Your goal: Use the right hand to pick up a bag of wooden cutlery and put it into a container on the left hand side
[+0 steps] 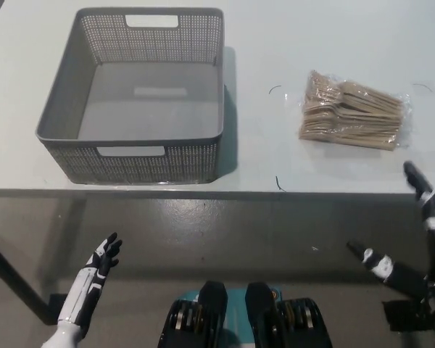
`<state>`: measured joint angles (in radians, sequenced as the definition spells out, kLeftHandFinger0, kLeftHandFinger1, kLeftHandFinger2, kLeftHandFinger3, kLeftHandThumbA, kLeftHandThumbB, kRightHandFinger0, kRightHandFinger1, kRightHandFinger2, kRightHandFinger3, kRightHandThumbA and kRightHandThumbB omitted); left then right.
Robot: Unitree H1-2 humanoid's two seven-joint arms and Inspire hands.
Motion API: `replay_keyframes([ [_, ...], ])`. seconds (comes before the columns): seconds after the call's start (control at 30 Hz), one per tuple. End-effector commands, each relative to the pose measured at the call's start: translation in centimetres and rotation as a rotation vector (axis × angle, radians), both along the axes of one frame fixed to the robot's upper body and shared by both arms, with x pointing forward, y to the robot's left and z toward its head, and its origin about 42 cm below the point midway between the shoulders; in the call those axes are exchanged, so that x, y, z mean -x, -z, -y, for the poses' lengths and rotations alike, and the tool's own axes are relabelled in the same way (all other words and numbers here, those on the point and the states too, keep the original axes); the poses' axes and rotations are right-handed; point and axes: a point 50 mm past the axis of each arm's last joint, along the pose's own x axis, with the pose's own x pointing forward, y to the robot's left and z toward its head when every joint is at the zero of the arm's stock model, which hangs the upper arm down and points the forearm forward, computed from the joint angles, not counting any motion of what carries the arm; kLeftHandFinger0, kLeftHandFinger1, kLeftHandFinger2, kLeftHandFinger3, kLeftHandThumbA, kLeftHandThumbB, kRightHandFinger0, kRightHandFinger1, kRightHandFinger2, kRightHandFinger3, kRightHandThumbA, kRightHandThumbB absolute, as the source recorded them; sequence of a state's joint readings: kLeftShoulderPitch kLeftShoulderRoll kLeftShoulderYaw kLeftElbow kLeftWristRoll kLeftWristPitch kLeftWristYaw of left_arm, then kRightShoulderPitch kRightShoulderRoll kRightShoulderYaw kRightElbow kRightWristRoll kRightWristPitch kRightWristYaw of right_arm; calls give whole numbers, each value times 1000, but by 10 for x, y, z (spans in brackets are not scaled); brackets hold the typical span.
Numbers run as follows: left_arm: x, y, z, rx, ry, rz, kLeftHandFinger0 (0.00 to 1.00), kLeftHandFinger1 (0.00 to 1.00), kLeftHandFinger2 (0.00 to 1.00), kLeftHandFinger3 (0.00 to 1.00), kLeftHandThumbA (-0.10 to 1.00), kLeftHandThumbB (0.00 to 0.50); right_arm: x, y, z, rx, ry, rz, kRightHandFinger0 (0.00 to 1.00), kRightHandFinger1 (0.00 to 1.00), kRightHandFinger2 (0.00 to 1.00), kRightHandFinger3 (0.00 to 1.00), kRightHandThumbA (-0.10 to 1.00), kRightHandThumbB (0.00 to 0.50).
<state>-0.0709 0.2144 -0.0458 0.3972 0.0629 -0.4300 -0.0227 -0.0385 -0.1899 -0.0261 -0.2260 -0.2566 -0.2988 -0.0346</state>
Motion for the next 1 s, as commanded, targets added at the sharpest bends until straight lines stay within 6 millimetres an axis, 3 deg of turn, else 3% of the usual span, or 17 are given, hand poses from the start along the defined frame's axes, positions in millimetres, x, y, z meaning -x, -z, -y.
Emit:
replay_keyframes([
  [0.0, -1, -7, -4, -11, 17, 49, 1000, 1000, 1000, 1000, 1000, 378, -28, -39, 21, 145, 37, -18, 1000, 1000, 1000, 1000, 1000, 454],
  [0.03, -1, -7, -4, -9, 14, 49, 1000, 1000, 1000, 1000, 1000, 385, -35, -49, 25, 190, 53, -35, 1000, 1000, 1000, 1000, 1000, 466],
  [0.07, 2, -4, -4, -4, 11, 42, 1000, 1000, 1000, 1000, 1000, 396, -43, -61, 32, 270, 62, -45, 1000, 1000, 1000, 1000, 1000, 436],
  [0.13, 4, -2, -2, 3, 15, 34, 1000, 1000, 1000, 1000, 1000, 399, -57, -81, 42, 373, 95, -69, 1000, 1000, 1000, 1000, 932, 431],
  [0.27, 16, 4, 0, 6, 16, 13, 1000, 1000, 1000, 1000, 1000, 385, -87, -108, 60, 485, 147, -131, 1000, 1000, 1000, 1000, 793, 465],
  [0.47, 22, 9, 0, -8, 13, -2, 1000, 1000, 1000, 1000, 1000, 392, -134, -145, 77, 604, 156, -253, 1000, 1000, 1000, 1000, 800, 479],
  [0.67, 21, 9, 0, -18, 23, -4, 1000, 1000, 1000, 1000, 1000, 396, -181, -174, 86, 716, 165, -373, 1000, 1000, 1000, 1000, 827, 487],
  [0.97, 19, 7, 0, -27, 33, 2, 1000, 1000, 1000, 1000, 1000, 378, -230, -202, 85, 786, 154, -473, 1000, 1000, 1000, 1000, 782, 494],
])
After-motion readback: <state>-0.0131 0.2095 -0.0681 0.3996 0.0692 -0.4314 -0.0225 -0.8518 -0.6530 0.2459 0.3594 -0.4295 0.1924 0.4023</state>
